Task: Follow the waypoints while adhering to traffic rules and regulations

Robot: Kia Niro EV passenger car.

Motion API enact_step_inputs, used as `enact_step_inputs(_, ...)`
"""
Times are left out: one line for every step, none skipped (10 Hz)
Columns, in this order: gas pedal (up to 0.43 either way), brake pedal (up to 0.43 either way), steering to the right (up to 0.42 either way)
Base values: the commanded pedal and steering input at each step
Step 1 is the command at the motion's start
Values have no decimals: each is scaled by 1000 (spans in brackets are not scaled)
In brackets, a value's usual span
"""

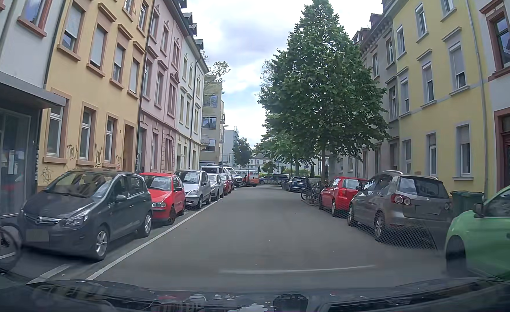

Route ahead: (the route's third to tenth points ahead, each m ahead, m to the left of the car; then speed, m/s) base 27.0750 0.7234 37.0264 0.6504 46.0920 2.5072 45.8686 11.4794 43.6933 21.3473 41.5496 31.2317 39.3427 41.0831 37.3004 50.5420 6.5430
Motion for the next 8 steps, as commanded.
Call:
enact_step_inputs(98,0,3)
enact_step_inputs(47,0,2)
enact_step_inputs(0,0,0)
enact_step_inputs(0,0,0)
enact_step_inputs(0,0,-1)
enact_step_inputs(0,0,-1)
enact_step_inputs(0,0,-1)
enact_step_inputs(0,0,-1)
